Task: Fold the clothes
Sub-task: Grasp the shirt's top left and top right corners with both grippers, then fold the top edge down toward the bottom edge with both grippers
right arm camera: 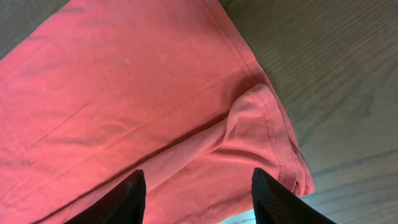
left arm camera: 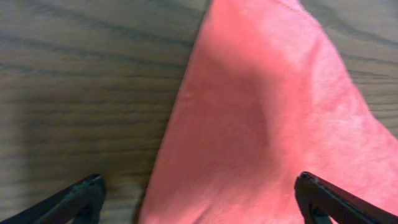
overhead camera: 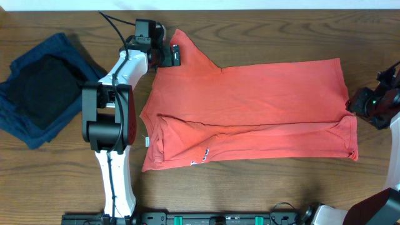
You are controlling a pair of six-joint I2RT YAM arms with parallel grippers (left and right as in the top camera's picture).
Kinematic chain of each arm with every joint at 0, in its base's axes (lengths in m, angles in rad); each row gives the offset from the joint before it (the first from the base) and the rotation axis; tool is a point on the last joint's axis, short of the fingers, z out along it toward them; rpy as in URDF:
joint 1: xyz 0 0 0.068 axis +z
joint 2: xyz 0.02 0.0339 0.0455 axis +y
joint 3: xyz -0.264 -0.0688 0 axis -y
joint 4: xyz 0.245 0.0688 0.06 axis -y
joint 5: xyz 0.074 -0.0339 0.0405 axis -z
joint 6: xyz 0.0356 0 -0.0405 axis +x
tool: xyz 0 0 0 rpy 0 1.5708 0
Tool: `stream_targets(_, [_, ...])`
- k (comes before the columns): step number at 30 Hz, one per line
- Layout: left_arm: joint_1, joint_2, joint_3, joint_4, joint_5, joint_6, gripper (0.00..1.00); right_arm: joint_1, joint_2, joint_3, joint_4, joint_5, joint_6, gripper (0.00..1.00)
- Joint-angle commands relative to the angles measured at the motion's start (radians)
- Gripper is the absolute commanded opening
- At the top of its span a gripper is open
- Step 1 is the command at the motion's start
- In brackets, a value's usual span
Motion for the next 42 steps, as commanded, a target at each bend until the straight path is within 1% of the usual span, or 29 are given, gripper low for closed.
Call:
stream_targets(1, [-0.014,0.048,0.003,0.004,0.073,0.001,0.91,0.023,0.001,0.001,0.000,0.000,-0.014,0.53])
stream_targets(3, [-0.022,0.050,0.003,0.004,0.071,0.002,0.76,0.030,0.001,0.001,0.002,-0.001,-0.014,0.53])
stream_targets(4, [-0.024,0.052,0.003,0.004,0.072,0.001,0.64,0.032,0.001,0.001,0.004,-0.001,-0.014,0.53])
stream_targets(5, [-0.025,0.052,0.003,0.003,0.072,0.001,0.47,0.032,0.001,0.001,0.006,-0.001,-0.014,0.53])
stream_targets(6, [-0.026,0.052,0.003,0.000,0.072,0.001,0.33,0.032,0.001,0.001,0.007,-0.001,-0.013,0.53])
stream_targets(7, [-0.026,0.052,0.003,-0.005,0.072,0.000,0.27,0.032,0.001,0.001,0.007,0.000,-0.014,0.53])
stream_targets(8, [-0.026,0.052,0.003,-0.011,0.072,0.001,0.23,0.032,0.001,0.001,0.007,0.000,-0.014,0.53])
stream_targets(10, [-0.026,0.052,0.003,-0.030,0.072,0.001,0.20,0.032,0.001,0.001,0.014,0.000,-0.014,0.53])
stream_targets(11, [-0.026,0.052,0.003,-0.041,0.072,0.001,0.14,0.032,0.001,0.001,0.018,-0.001,-0.014,0.53])
stream_targets(13, [-0.026,0.052,0.003,-0.061,0.072,0.001,0.08,0.032,0.001,0.001,0.026,0.000,-0.015,0.53])
stream_targets(14, [-0.024,0.051,0.003,-0.069,0.072,0.001,0.06,0.032,0.002,0.001,0.030,-0.001,-0.015,0.52])
stream_targets(21, [-0.001,-0.029,0.003,-0.099,0.072,-0.034,0.06,0.032,0.032,0.001,0.082,0.003,-0.045,0.41])
stream_targets(23, [0.005,-0.069,0.003,-0.102,0.072,-0.046,0.06,0.034,0.062,0.001,0.120,0.003,-0.046,0.40])
stream_targets(27, [0.005,-0.126,0.003,-0.143,0.073,-0.071,0.06,0.055,0.148,0.001,0.217,0.003,-0.076,0.40])
stream_targets(30, [0.002,-0.137,0.003,-0.197,0.080,-0.090,0.05,0.072,0.220,0.001,0.332,0.003,-0.077,0.46])
stream_targets(32, [0.000,-0.137,0.003,-0.242,0.084,-0.090,0.06,0.084,0.280,0.001,0.437,0.002,-0.077,0.52])
stream_targets(36, [-0.002,-0.137,0.003,-0.297,0.083,-0.090,0.06,0.102,0.410,0.001,0.639,0.002,-0.077,0.60])
stream_targets(40, [-0.002,-0.137,0.003,-0.321,0.083,-0.090,0.06,0.104,0.520,0.002,0.798,0.001,-0.062,0.63])
stream_targets(42, [-0.002,-0.137,0.002,-0.327,0.083,-0.090,0.06,0.104,0.570,0.002,0.874,-0.002,-0.050,0.66])
